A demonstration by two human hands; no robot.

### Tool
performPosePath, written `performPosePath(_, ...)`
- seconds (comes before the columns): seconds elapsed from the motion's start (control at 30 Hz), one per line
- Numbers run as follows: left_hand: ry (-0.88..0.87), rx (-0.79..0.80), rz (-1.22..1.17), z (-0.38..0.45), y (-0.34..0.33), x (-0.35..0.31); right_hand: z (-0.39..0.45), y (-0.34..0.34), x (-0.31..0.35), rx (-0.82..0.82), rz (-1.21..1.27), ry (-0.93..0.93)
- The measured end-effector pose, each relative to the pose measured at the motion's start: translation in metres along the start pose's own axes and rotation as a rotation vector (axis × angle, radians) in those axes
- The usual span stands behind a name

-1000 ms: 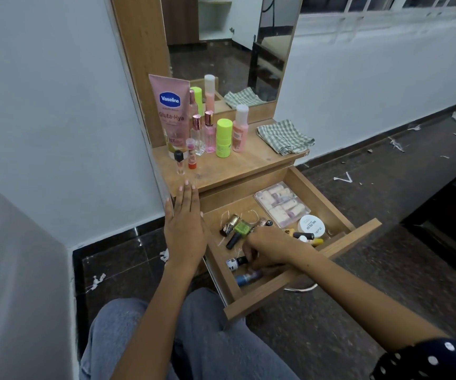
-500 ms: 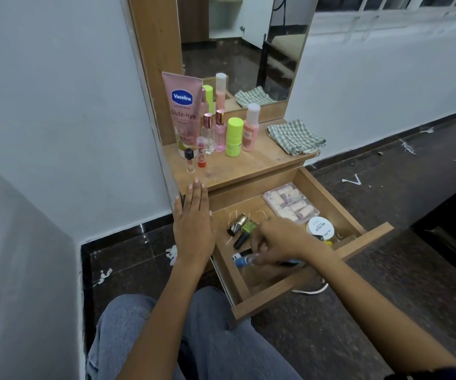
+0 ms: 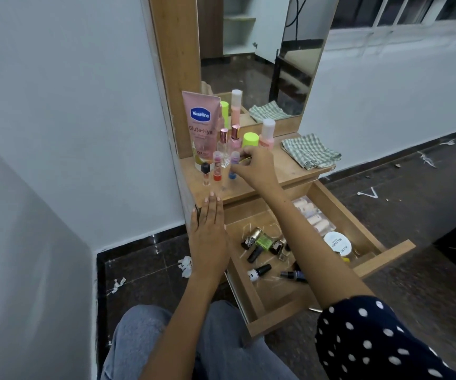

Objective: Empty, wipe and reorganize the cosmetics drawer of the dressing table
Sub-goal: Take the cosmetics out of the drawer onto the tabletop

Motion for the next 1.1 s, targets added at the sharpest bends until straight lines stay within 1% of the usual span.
performPosePath(0.1,-0.017,-0.008,-0.027,0.0,0.0,-0.001,0.014,-0.014,-0.006,-0.016,-0.068,-0.019)
performPosePath(0.2,-0.028,-0.02,-0.045,-0.001,0.001,-0.002,0.015,-0.023,-0.01,-0.034,-0.065,-0.007)
performPosePath(0.3,-0.032,-0.033,-0.084,-0.001,0.003,-0.003,0.011,-0.026,-0.014,-0.055,-0.027,-0.012)
performPosePath(0.5,-0.033,-0.031,-0.084,-0.002,0.002,-0.003,0.0,-0.026,-0.021,-0.062,0.035,-0.042)
performPosePath(0.67,-0.035,-0.023,-0.096,-0.002,0.002,-0.002,-0.009,-0.019,-0.025,0.008,0.02,-0.077)
performPosePath(0.77,-0.034,-0.018,-0.108,-0.002,0.001,-0.002,-0.03,0.005,-0.032,0.068,0.042,-0.058)
performPosePath(0.83,-0.031,-0.015,-0.099,-0.002,0.001,-0.002,-0.05,0.021,-0.045,0.194,-0.032,-0.072)
performPosePath(0.93,-0.03,-0.014,-0.106,-0.002,0.001,-0.001,-0.088,0.034,-0.085,0.464,-0.317,-0.201)
performPosePath(1.0,-0.034,-0.015,-0.113,-0.002,0.001,-0.002,-0.113,0.047,-0.118,0.529,-0.462,-0.343)
performPosePath(1.1,-0.037,-0.016,-0.12,-0.003,0.003,-0.003,-0.144,0.064,-0.157,0.54,-0.673,-0.576)
Point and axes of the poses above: each hand's wrist, its own z-axis towards the middle knuckle, its own y-axis out of the back of the hand, x = y × z, the point moved 10 cm from there along z, towards the middle knuckle, and after that the axes turned 14 degrees about x, right-handed, at the moved point
